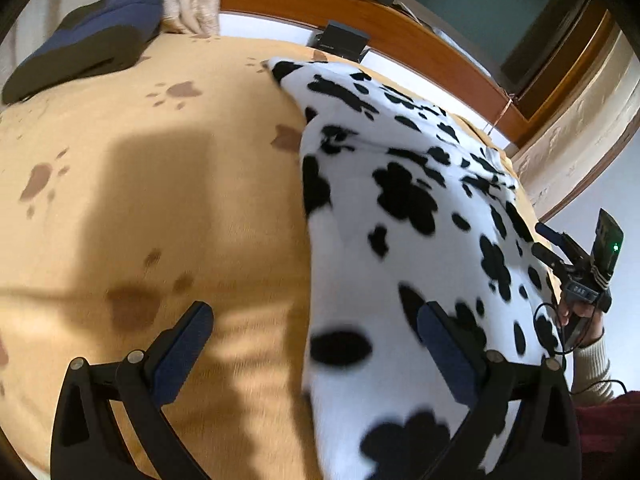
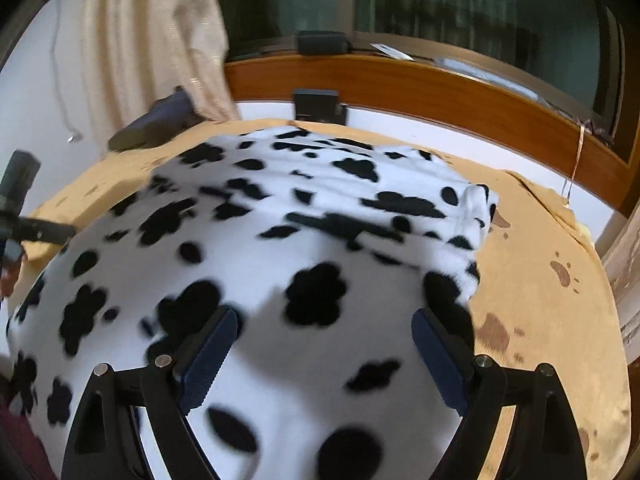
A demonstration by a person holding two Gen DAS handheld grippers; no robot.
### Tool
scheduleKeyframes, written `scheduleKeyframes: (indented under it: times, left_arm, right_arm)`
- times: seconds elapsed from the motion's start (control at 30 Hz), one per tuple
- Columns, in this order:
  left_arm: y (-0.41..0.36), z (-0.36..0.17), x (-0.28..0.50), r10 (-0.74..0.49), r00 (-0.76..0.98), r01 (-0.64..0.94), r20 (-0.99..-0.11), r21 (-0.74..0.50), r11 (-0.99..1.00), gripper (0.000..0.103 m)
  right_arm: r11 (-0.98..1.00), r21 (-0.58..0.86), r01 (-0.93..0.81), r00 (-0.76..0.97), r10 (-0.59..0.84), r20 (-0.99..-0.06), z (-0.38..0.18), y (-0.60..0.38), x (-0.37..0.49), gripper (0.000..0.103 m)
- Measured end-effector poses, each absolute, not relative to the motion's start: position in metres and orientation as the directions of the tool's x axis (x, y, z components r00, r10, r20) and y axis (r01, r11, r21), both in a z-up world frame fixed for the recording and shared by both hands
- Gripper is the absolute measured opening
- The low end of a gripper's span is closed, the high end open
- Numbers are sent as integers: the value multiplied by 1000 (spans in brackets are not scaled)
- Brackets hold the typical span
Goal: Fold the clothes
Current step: 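Move the right gripper to the blanket's folded edge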
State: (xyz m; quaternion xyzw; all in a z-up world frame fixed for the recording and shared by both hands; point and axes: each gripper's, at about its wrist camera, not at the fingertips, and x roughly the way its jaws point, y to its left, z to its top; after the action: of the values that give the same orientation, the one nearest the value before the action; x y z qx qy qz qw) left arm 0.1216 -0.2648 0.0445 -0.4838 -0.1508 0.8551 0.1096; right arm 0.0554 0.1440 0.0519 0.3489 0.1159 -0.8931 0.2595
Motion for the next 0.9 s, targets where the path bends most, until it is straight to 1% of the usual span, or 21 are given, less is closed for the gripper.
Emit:
scheduleKeyframes:
  times: [0.17, 0.27, 0.4, 0.63, 0.9]
  left_arm:
    - [-250, 47, 161, 385, -453, -111, -804, -378, -919, 103]
    - [-234, 48, 184, 410, -410, -171, -814, -373, -912, 103]
    - [-220, 43, 204, 409, -369, -204, -835, -356, -912, 103]
    - [-216, 36, 218, 416, -366, -207, -833, -363, -908, 103]
    - [-209, 36, 224, 421, -368, -211, -829, -366, -906, 102]
  right_arm:
    - [-816, -30, 577, -623, -415, -663, 56, 148, 92, 91]
    - [-805, -60, 590, -632, -415, -654, 57, 151, 109, 91]
    - [-810, -48, 584, -633, -419, -651, 55, 165, 127, 91]
    - [-863, -3, 505, -655, -381, -653, 49, 213, 145, 91]
    - [-926, 71, 371, -660, -316, -682, 47, 283, 176, 91]
